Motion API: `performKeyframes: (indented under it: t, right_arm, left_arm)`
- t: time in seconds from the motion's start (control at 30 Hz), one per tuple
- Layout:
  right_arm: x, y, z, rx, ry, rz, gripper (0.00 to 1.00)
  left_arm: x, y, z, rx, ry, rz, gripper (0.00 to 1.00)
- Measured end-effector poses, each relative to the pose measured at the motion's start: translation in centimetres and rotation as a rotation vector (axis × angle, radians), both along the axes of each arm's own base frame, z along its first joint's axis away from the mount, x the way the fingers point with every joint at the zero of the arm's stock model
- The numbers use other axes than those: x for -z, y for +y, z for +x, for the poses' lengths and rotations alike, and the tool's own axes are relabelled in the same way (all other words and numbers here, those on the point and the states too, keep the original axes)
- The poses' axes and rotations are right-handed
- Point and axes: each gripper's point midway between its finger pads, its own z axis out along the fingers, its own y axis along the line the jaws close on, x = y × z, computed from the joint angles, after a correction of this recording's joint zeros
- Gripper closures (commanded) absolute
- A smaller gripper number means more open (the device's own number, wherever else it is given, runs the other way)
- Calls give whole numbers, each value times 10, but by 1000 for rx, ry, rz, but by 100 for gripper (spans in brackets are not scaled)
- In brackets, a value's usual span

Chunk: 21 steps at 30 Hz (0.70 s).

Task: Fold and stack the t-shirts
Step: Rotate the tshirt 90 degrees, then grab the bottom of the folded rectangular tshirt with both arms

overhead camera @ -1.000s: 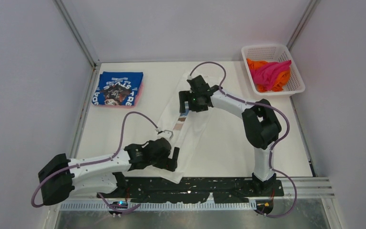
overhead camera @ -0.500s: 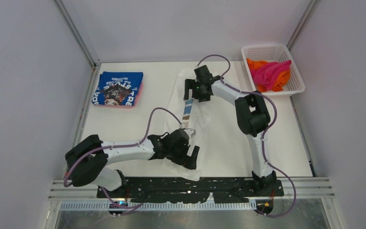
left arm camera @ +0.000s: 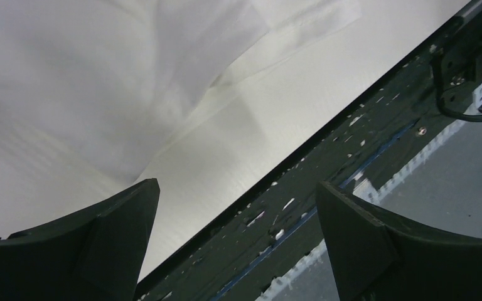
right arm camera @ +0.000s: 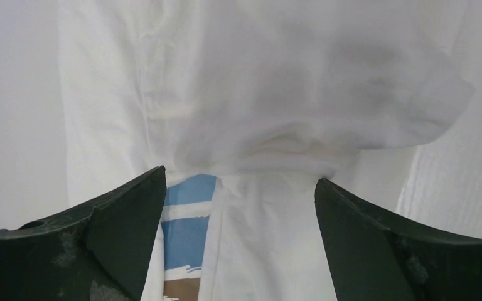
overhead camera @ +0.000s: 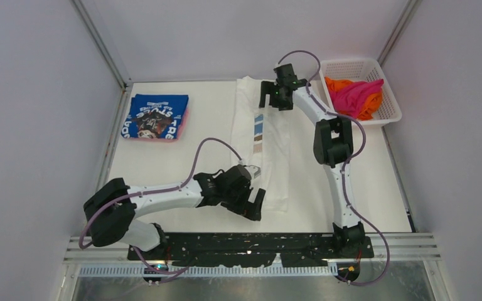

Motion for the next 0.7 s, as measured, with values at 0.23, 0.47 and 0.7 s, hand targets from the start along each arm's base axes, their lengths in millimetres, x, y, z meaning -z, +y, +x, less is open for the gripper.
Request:
performKeyframes:
  t: [0.23, 0.47, 0.7]
  right_arm:
    - [-59, -18, -70, -35, -35, -36, 5]
    - [-111, -26, -201, -16, -167, 46, 2]
    - [-27, -46, -316, 34, -7, 49, 5]
  left_arm:
    - [-18, 43, 16, -124, -126, 84, 1]
    - [-17, 68, 44, -241, -198, 163, 11]
    - [10, 72, 45, -223, -158, 286, 23]
